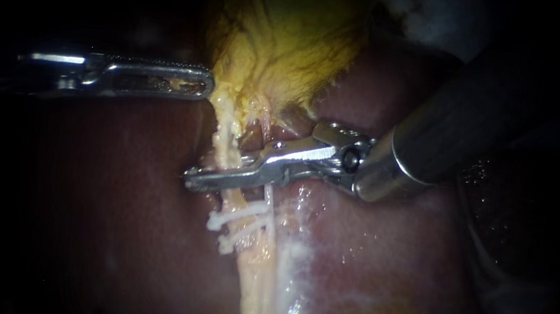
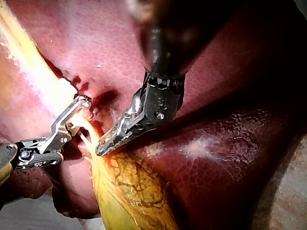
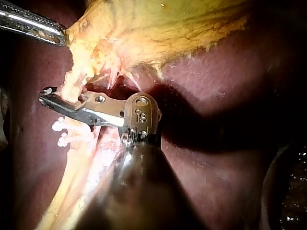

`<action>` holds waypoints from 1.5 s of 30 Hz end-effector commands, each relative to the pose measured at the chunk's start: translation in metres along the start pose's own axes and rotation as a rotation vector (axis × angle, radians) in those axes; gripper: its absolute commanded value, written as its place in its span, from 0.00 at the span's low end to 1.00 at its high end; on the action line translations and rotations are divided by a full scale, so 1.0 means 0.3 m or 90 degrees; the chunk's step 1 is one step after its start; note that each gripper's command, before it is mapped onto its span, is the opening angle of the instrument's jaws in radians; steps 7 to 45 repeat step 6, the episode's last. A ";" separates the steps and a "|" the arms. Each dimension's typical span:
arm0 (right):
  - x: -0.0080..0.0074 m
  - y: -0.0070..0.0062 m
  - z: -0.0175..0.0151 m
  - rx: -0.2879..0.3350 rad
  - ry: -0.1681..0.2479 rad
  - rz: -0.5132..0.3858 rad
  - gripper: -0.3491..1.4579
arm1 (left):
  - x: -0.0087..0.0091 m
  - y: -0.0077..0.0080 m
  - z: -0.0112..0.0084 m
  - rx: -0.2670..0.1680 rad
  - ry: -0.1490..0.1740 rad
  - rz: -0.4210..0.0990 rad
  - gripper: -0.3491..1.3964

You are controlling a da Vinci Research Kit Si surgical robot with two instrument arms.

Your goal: Clipping third clip left tube

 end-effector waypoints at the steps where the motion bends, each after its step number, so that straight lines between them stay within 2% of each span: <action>1: 0.0000 0.0003 0.000 0.001 -0.001 -0.001 0.00 | 0.0000 0.0000 -0.0001 0.000 0.000 0.000 0.00; 45: 0.0002 0.0008 0.000 0.000 -0.001 -0.001 0.00 | 0.0000 0.0000 -0.0001 0.000 0.000 0.000 0.00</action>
